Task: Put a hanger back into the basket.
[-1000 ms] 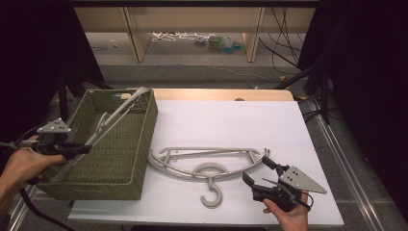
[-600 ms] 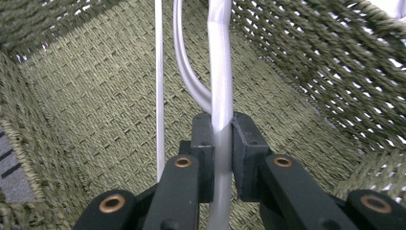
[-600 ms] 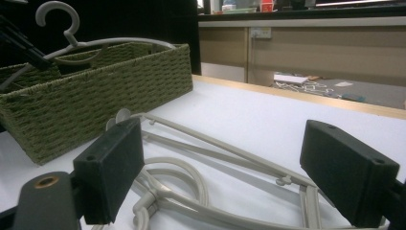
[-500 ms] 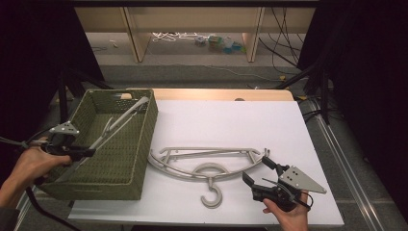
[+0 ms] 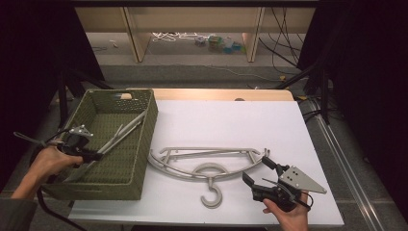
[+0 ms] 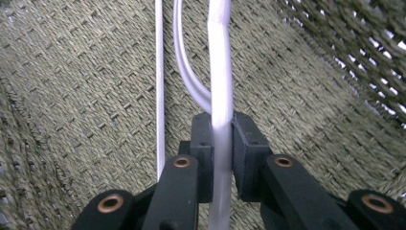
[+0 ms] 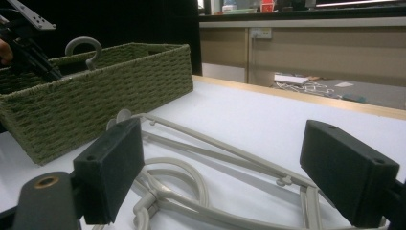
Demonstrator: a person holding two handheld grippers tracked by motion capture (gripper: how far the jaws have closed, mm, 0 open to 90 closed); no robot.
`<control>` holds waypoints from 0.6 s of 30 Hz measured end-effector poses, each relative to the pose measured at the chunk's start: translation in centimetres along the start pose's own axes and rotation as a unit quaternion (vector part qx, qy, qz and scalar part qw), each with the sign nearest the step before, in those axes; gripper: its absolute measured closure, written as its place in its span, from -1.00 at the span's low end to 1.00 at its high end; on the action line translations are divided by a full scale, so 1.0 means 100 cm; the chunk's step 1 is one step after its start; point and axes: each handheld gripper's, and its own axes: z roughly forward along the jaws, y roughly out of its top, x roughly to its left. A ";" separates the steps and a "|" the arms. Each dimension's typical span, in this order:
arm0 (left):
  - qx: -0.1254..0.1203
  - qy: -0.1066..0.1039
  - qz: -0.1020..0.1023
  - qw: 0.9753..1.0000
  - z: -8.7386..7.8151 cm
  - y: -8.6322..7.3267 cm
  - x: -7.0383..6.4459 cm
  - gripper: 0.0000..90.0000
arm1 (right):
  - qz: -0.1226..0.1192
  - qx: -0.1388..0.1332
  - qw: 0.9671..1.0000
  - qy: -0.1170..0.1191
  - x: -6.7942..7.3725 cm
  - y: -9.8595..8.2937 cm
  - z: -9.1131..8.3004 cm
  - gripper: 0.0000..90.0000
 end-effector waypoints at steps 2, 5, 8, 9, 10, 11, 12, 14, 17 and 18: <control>0.001 -0.001 -0.003 1.000 0.001 0.000 -0.001 0.77 | -0.004 0.010 1.000 -0.005 0.000 0.001 -0.002 -0.65; 0.008 -0.006 0.000 1.000 0.001 0.001 0.000 0.68 | -0.002 -0.001 1.000 0.000 0.000 0.000 0.000 -0.65; 0.004 -0.006 -0.003 1.000 0.002 0.001 -0.002 0.68 | 0.001 0.005 1.000 0.001 0.000 0.000 -0.001 -0.65; 0.011 -0.004 0.008 1.000 0.002 0.002 -0.001 0.66 | -0.001 0.009 1.000 0.001 0.000 0.001 -0.002 -0.65; 0.007 -0.003 0.005 1.000 0.002 0.002 -0.002 0.61 | 0.000 0.006 1.000 0.002 0.000 0.001 -0.001 -0.65; 0.004 0.004 0.001 1.000 0.002 0.002 -0.002 0.52 | -0.001 0.003 1.000 0.000 0.000 0.000 -0.001 -0.65; -0.007 -0.001 -0.006 1.000 0.002 0.001 -0.002 0.35 | 0.000 0.000 1.000 0.001 0.000 0.000 0.000 -0.65; -0.020 0.001 -0.016 1.000 -0.002 0.000 -0.003 0.25 | -0.003 0.008 1.000 -0.001 0.000 0.001 -0.002 -0.65; -0.053 0.017 -0.046 0.997 -0.010 0.002 -0.007 -0.02 | -0.003 -0.002 1.000 -0.001 -0.001 0.000 0.000 -0.65; -0.062 0.024 -0.047 0.997 -0.013 0.003 -0.008 -0.07 | -0.002 0.001 1.000 -0.002 -0.001 0.000 0.000 -0.65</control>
